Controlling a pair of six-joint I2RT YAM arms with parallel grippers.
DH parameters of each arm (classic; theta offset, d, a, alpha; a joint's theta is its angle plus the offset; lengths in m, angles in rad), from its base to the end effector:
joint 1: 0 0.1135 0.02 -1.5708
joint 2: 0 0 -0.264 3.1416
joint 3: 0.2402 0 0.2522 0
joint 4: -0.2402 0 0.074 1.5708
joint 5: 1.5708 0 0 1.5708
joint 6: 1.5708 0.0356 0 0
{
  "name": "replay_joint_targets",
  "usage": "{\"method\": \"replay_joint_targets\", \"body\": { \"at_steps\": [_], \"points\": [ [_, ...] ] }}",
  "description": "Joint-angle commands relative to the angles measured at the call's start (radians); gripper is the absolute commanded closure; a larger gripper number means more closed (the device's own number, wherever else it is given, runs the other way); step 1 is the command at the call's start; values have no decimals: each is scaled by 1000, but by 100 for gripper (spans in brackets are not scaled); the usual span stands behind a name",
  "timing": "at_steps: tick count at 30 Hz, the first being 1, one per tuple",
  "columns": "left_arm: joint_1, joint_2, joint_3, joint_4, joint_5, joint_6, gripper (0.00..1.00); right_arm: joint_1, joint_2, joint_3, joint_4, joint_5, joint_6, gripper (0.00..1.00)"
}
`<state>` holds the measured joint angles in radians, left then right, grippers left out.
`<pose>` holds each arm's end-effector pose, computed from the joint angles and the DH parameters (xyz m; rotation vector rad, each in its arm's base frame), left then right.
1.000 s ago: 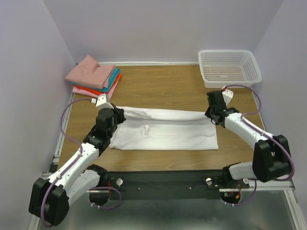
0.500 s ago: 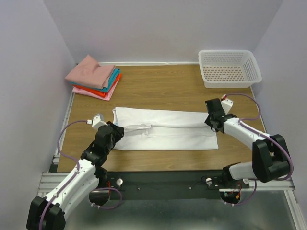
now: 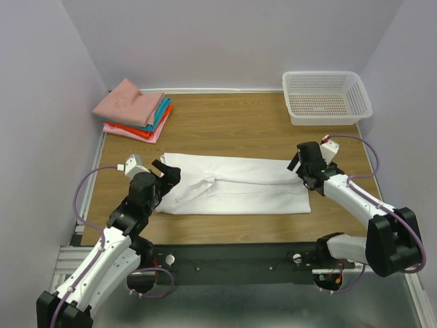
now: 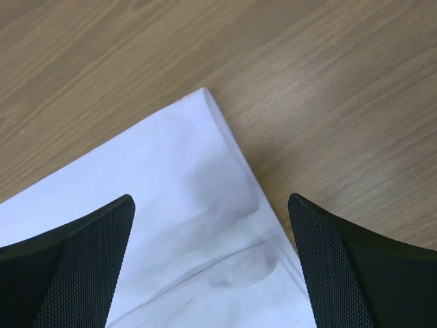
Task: Fold and stack the t-shirts
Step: Fold the tshirt
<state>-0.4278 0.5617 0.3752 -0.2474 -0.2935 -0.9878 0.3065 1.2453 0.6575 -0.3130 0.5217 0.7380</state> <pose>0.1375 -0.0514 0.2222 -0.7451 1.8977 -0.6150 0.2321 0.0548 0.1955 0.7048 2.2122 -0.1334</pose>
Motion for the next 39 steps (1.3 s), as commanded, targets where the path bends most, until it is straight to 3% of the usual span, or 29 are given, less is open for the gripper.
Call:
{"method": "replay_joint_targets", "body": {
  "at_steps": [1, 8, 15, 19, 22, 23, 25, 31, 35, 39],
  "points": [
    [-11, 142, 36, 114, 94, 92, 5, 5, -6, 76, 2, -89, -64, 0],
    [-85, 498, 132, 316, 209, 170, 5, 5, 167, 160, 71, -400, -140, 0],
    [-83, 858, 249, 361, 267, 198, 3, 6, 243, 93, 72, -396, -89, 0],
    [-72, 1041, 375, 361, 281, 239, 2, 8, 200, -2, 71, -449, -83, 0],
    [-55, 1216, 561, 315, 266, 270, 3, 25, 158, -85, 71, -499, -65, 0],
    [-54, 1315, 699, 292, 249, 285, 2, 35, 125, -114, 72, -511, -55, 0],
    [-55, 1464, 913, 206, 269, 320, 3, 110, 88, -176, 69, -561, -14, 0],
    [-61, 1774, 1374, 113, 463, 371, 3, 463, -58, -239, 84, -591, 153, 0],
    [-77, 1907, 1609, 54, 520, 379, 2, 670, 9, -188, 164, -666, 140, 0],
    [-78, 2003, 1786, -22, 524, 390, 2, 781, 92, -98, 166, -658, 116, 0]
  ]
}}
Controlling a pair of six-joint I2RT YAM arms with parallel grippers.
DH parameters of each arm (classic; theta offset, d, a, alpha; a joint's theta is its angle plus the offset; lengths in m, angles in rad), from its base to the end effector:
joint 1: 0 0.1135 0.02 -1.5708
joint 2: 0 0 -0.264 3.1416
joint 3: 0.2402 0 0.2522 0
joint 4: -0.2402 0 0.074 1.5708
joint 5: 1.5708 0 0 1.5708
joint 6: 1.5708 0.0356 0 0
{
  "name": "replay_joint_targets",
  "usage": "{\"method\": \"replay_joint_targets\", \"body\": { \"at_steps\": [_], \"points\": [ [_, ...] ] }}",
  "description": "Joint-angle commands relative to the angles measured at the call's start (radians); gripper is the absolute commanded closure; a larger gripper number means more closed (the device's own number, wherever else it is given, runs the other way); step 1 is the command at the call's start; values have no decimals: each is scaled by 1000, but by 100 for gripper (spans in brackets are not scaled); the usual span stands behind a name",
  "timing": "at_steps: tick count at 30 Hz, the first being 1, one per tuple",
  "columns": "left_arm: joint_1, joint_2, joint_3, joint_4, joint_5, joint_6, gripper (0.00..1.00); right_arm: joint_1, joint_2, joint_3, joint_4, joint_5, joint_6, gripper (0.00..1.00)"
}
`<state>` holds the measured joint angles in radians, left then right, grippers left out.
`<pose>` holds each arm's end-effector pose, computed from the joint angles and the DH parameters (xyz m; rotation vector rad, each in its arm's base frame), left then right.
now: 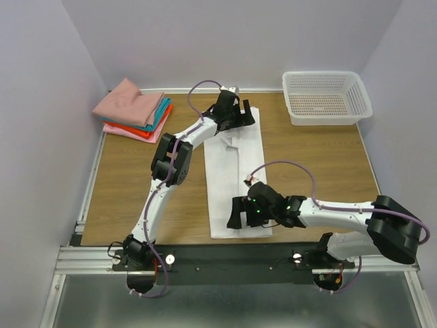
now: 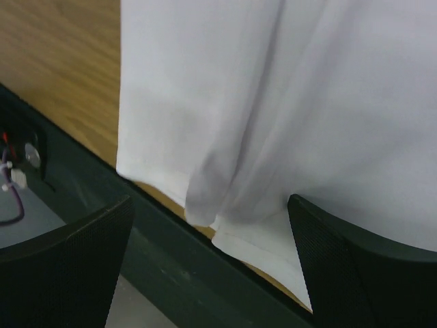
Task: Fold and stack the t-shirts
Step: Fold the tshirt
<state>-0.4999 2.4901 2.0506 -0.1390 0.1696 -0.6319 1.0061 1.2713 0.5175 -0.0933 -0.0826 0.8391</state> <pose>0.4960 -0.2778 0.1640 -0.0452 2.2604 -0.8175 0.1229 0.1995 0.1598 -0.2610 2.6239 0.8613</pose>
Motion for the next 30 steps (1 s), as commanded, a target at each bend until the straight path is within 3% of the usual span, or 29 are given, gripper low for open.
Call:
{"method": "replay_joint_targets", "body": {
  "at_steps": [1, 5, 9, 12, 16, 18, 19, 23, 27, 30],
  "points": [
    [-6, 85, 127, -135, 57, 40, 2, 86, 71, 55, -54, -54, 5, 0],
    [-6, 101, 146, -108, 74, 64, 2, 91, 28, 101, -57, -19, -28, 0],
    [-6, 102, 160, -57, 111, 83, 2, 92, -4, 125, -68, 189, -5, 0],
    [-6, 75, 187, -74, 111, 101, 2, 92, -75, 127, -79, 263, 35, 0],
    [-8, -40, 165, -94, 81, 121, 2, 92, -205, 89, -112, 374, 92, 0],
    [-14, -188, 97, -96, 51, 133, 2, 91, -284, 35, -115, 421, 142, 0],
    [-17, -189, 62, -93, 36, 135, 2, 91, -312, 9, -115, 443, 143, 0],
    [-37, -473, -188, -67, -63, 110, 2, 91, -423, -91, -120, 518, 238, 0],
    [-81, -767, -648, 2, -207, 5, 1, 86, -518, -114, -155, 498, 233, 0],
    [-117, -979, -982, 59, -237, -69, 1, 83, -546, -132, -189, 468, 253, 0]
  ]
}}
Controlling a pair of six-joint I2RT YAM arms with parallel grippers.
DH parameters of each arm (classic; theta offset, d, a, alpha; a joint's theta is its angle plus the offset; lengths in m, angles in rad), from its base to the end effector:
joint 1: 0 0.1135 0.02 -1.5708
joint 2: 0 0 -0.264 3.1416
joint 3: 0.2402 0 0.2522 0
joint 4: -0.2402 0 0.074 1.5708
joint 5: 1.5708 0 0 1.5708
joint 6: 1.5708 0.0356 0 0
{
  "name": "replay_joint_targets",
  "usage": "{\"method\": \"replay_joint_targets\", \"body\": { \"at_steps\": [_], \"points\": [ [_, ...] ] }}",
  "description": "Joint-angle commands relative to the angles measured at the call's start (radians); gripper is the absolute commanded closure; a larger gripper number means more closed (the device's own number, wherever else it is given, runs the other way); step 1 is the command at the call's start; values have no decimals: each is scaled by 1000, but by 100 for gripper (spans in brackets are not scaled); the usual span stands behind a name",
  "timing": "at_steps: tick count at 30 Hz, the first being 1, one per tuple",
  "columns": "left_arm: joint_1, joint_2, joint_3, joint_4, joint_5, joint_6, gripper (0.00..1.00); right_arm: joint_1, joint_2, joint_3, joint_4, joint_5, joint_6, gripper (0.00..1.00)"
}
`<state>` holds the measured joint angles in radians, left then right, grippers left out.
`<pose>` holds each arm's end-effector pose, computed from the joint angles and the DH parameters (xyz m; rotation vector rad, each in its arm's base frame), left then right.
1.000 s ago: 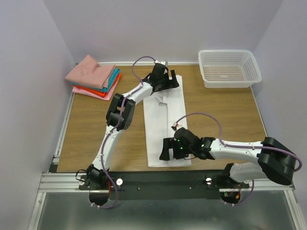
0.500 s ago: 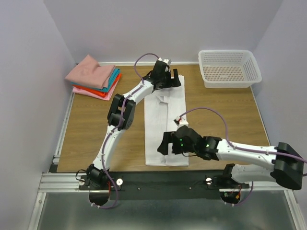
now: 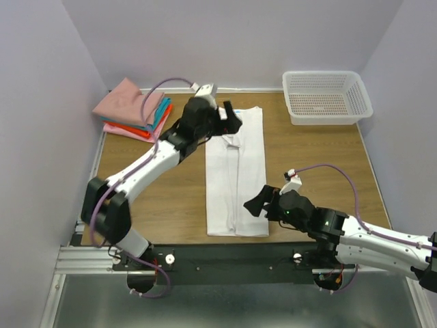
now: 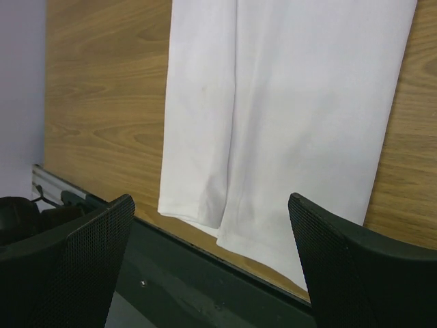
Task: Fold and stack the t-shirts
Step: Fold the tshirt
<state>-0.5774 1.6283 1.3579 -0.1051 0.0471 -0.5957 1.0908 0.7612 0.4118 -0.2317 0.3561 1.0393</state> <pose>0.3252 -0.2138 0.3293 0.0140 2.0365 -0.8071 0.0892 0.1444 0.2092 0.1591 2.2347 0.8583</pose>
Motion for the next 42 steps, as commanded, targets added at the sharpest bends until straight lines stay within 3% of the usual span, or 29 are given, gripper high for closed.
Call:
{"method": "replay_joint_targets", "body": {
  "at_steps": [1, 5, 14, 17, 20, 26, 34, 42],
  "points": [
    [-53, -157, -359, 25, -121, -137, 1, 0, -34, -33, -72, 15, 56, 0],
    [-194, -353, -682, -57, -153, -263, 1, -3, -7, -10, -136, -45, 47, 0],
    [-449, -645, -876, -238, -138, -539, 2, -8, 82, 15, -228, -72, 68, 0],
    [-466, -659, -914, -268, -87, -533, 3, -6, 118, 7, -238, -97, 77, 0],
    [-467, -650, -942, -275, 3, -515, 12, -6, 135, -19, -239, -124, 131, 3],
    [-472, -647, -938, -350, 2, -515, 25, -6, 130, -47, -238, -166, 183, 6],
    [-472, -566, -959, -268, 39, -484, 49, -6, 115, -93, -238, -180, 252, 20],
    [-473, -499, -945, -236, 11, -477, 62, -6, 122, -105, -236, -184, 266, 43]
  ]
}}
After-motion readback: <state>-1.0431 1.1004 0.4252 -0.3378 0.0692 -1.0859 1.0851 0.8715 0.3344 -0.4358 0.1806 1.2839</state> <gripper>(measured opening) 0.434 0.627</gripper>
